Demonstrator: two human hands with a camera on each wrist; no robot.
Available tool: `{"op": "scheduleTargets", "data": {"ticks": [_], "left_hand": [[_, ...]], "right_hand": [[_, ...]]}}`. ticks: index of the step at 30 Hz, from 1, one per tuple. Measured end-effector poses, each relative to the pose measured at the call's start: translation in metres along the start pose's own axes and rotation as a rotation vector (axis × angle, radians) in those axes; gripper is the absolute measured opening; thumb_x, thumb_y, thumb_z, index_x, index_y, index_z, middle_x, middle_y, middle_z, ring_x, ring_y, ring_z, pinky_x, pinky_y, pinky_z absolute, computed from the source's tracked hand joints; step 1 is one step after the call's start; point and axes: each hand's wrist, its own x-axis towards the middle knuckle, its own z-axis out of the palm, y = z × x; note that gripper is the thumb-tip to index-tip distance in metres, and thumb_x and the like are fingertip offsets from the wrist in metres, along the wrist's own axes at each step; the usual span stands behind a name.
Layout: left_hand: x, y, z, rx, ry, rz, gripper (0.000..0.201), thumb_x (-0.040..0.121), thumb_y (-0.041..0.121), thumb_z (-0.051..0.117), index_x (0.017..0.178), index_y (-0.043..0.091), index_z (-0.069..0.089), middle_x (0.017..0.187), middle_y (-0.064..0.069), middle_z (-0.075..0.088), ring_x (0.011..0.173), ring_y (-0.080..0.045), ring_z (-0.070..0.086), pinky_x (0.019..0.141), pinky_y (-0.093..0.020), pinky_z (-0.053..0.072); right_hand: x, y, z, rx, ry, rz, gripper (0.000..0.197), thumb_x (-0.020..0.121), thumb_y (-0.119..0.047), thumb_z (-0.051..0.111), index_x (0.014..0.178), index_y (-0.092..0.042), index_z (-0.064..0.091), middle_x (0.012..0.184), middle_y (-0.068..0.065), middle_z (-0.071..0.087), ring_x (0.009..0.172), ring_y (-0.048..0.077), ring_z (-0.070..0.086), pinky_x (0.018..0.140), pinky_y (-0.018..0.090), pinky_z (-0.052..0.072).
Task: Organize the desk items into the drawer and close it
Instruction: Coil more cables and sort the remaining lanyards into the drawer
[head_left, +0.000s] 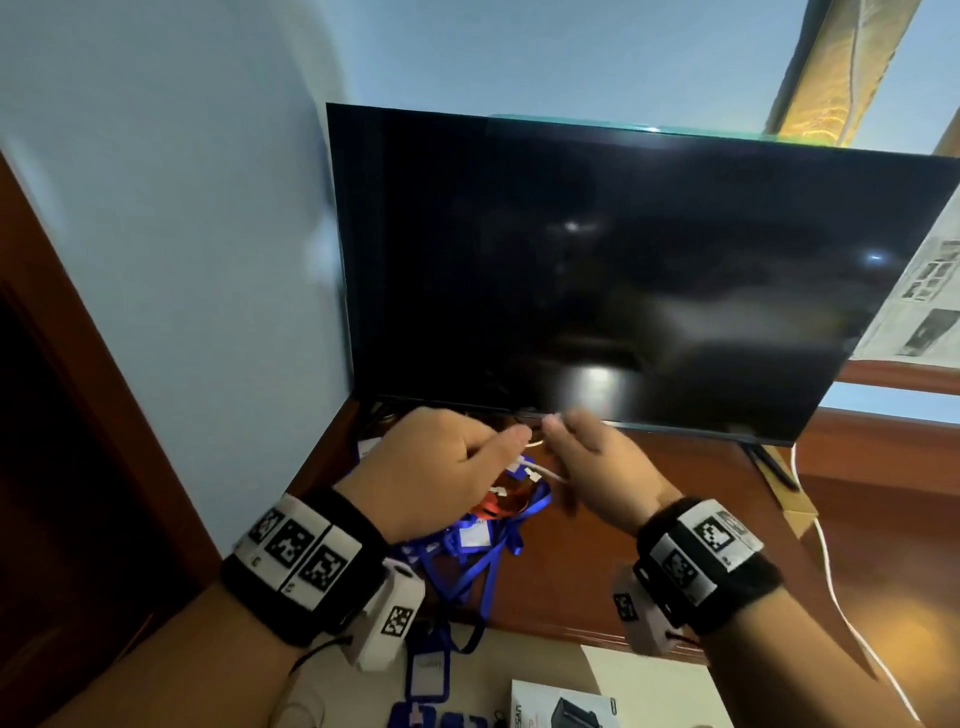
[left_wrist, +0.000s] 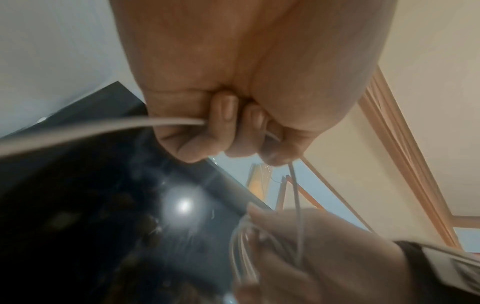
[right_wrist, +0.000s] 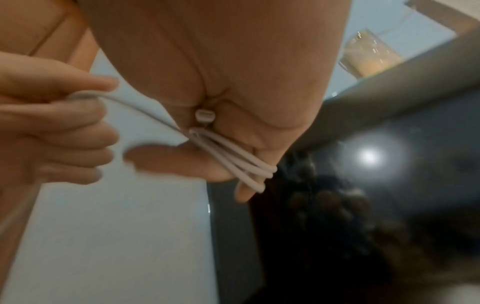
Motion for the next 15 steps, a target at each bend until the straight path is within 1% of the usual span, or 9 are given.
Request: {"op": "scheduleTargets", "data": {"ticks": [2, 4, 5, 7, 9, 10, 12, 13, 15], "left_hand": [[0.008, -0.002, -0.011, 0.059, 0.092, 0.005, 0.066, 0.104, 0.056, 0.046, 0.051, 0.017, 0.045, 0.046, -0.002, 0.047, 0.043, -0.014, 0.047, 0.048, -0.022, 0.034], [0.018, -0.01, -0.017, 0.095, 0.152, -0.035, 0.067, 0.104, 0.059, 0.044, 0.05, 0.02, 0.038, 0.043, 0.003, 0.04, 0.043, -0.011, 0.044, 0.048, -0.02, 0.031], [0.022, -0.014, -0.017, 0.107, 0.165, -0.066, 0.067, 0.104, 0.06, 0.042, 0.05, 0.02, 0.036, 0.043, 0.004, 0.037, 0.043, -0.011, 0.042, 0.049, -0.02, 0.03], [0.028, -0.028, -0.013, 0.101, 0.178, -0.141, 0.067, 0.104, 0.062, 0.039, 0.052, 0.019, 0.034, 0.045, 0.004, 0.035, 0.043, -0.011, 0.039, 0.051, -0.026, 0.03], [0.03, -0.042, -0.004, 0.035, 0.176, -0.224, 0.067, 0.104, 0.063, 0.036, 0.055, 0.019, 0.034, 0.047, 0.005, 0.033, 0.042, -0.01, 0.035, 0.053, -0.03, 0.031], [0.029, -0.049, 0.002, -0.011, 0.168, -0.262, 0.066, 0.105, 0.063, 0.035, 0.055, 0.019, 0.033, 0.048, 0.006, 0.032, 0.041, -0.01, 0.033, 0.054, -0.031, 0.03], [0.023, -0.064, 0.019, -0.099, 0.124, -0.334, 0.067, 0.104, 0.064, 0.035, 0.054, 0.02, 0.033, 0.047, 0.008, 0.031, 0.04, -0.008, 0.029, 0.055, -0.032, 0.029], [0.018, -0.07, 0.028, -0.139, 0.091, -0.37, 0.068, 0.104, 0.064, 0.035, 0.051, 0.021, 0.034, 0.047, 0.009, 0.031, 0.04, -0.008, 0.03, 0.055, -0.034, 0.03], [0.006, -0.074, 0.045, -0.162, -0.012, -0.416, 0.07, 0.104, 0.065, 0.036, 0.049, 0.022, 0.04, 0.047, 0.009, 0.035, 0.043, -0.011, 0.035, 0.059, -0.039, 0.036]], "right_hand": [[-0.01, -0.007, 0.007, 0.173, -0.117, 0.054, 0.041, 0.107, -0.044, 0.044, 0.082, -0.016, 0.06, 0.049, -0.008, 0.054, 0.041, 0.007, 0.047, 0.045, 0.02, 0.037], [-0.021, -0.019, 0.011, 0.408, -0.202, 0.087, 0.045, 0.107, -0.042, 0.045, 0.079, -0.011, 0.063, 0.047, -0.009, 0.048, 0.04, 0.006, 0.039, 0.042, 0.016, 0.032], [-0.025, -0.024, 0.012, 0.505, -0.238, 0.09, 0.048, 0.107, -0.043, 0.044, 0.078, -0.009, 0.063, 0.047, -0.005, 0.044, 0.039, 0.007, 0.035, 0.042, 0.015, 0.031], [-0.03, -0.033, 0.014, 0.66, -0.277, 0.06, 0.053, 0.105, -0.049, 0.044, 0.076, -0.007, 0.059, 0.047, 0.0, 0.033, 0.04, 0.014, 0.028, 0.046, 0.021, 0.03], [-0.032, -0.042, 0.012, 0.867, -0.243, 0.023, 0.049, 0.103, -0.048, 0.047, 0.078, -0.005, 0.052, 0.047, 0.0, 0.026, 0.041, 0.017, 0.019, 0.051, 0.03, 0.03], [-0.031, -0.046, 0.01, 0.975, -0.21, 0.009, 0.045, 0.103, -0.044, 0.046, 0.078, -0.007, 0.049, 0.048, 0.0, 0.023, 0.041, 0.016, 0.017, 0.052, 0.032, 0.033], [-0.029, -0.055, 0.002, 1.145, -0.132, -0.022, 0.039, 0.107, -0.037, 0.04, 0.078, -0.011, 0.044, 0.05, 0.002, 0.025, 0.038, 0.016, 0.02, 0.053, 0.029, 0.042], [-0.028, -0.059, -0.003, 1.205, -0.095, -0.04, 0.038, 0.109, -0.036, 0.037, 0.079, -0.013, 0.044, 0.051, 0.005, 0.03, 0.037, 0.018, 0.026, 0.054, 0.029, 0.046], [-0.024, -0.062, -0.012, 1.287, 0.001, -0.055, 0.041, 0.11, -0.035, 0.034, 0.08, -0.01, 0.048, 0.055, 0.013, 0.051, 0.044, 0.026, 0.052, 0.066, 0.035, 0.053]]}}
